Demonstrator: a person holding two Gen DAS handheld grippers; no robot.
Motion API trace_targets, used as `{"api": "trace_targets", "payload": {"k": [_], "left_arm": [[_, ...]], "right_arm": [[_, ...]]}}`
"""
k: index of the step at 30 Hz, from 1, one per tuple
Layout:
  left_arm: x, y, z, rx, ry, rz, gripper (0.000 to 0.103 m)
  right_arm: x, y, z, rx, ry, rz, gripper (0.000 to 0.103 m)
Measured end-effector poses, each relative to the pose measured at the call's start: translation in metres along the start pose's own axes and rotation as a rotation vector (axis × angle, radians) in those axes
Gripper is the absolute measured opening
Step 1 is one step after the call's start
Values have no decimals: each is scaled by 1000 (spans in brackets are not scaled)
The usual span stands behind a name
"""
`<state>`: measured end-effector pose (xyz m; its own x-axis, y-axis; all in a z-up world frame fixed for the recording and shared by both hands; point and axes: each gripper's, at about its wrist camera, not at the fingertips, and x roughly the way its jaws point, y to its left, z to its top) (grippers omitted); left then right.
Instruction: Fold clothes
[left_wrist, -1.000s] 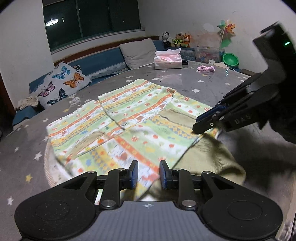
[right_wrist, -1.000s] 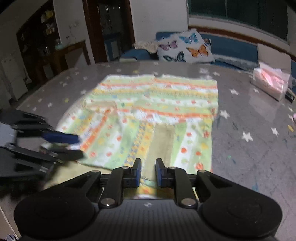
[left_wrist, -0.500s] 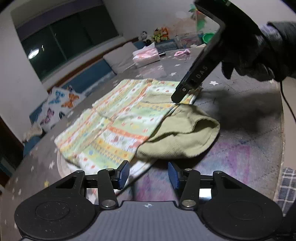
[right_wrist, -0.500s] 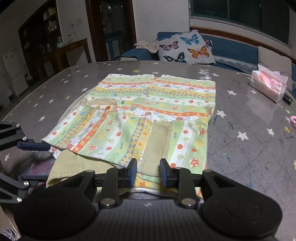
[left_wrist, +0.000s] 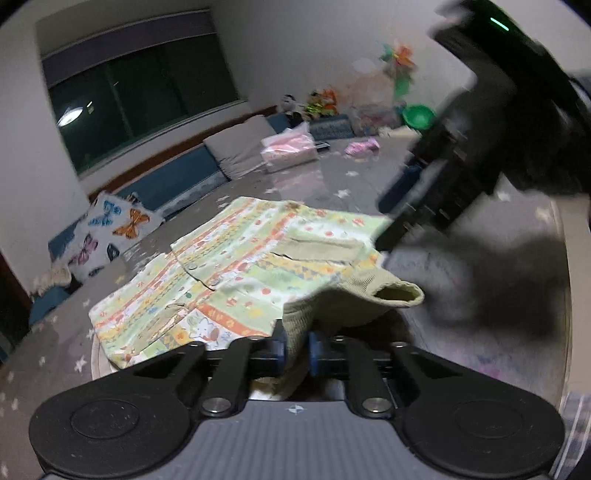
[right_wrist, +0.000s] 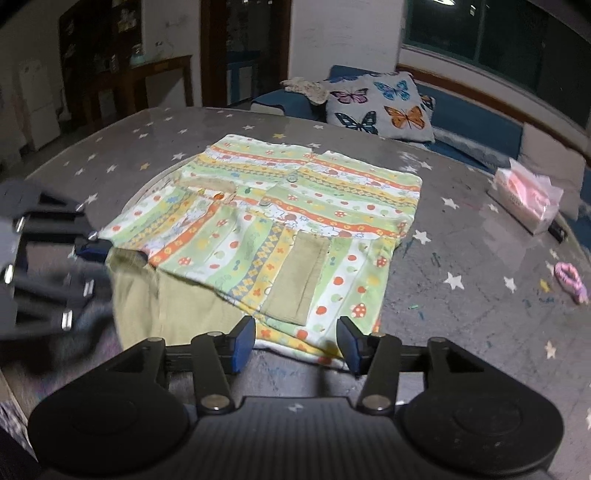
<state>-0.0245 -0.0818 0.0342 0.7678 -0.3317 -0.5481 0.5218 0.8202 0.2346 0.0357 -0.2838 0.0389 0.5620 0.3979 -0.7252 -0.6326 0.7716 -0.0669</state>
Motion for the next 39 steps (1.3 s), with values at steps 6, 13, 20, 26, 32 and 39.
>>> {"api": "trace_targets", "payload": {"k": [6,13,20,26,32,39], "left_arm": [[3,29,19,-145,-8,-29,7],[18,54,32,-230,26,-55,6],[16,60,24,-255,42,-68,11],[-5,50,4,-188,48,-7,45],[-22,31,-18,-104,44,27,50],[-17,16,-36,-9,68,111,51]], "right_arm": [[-3,15,-3,-137,-20,-2,69],[16,38,2,-280,-55,-33,53],[37,33,13,-247,-33,10,15],[31,16,26,-129,-46,53,12],[28,12,40,-75,-59,62,11],[26,6,51,-26,-72,68,11]]}}
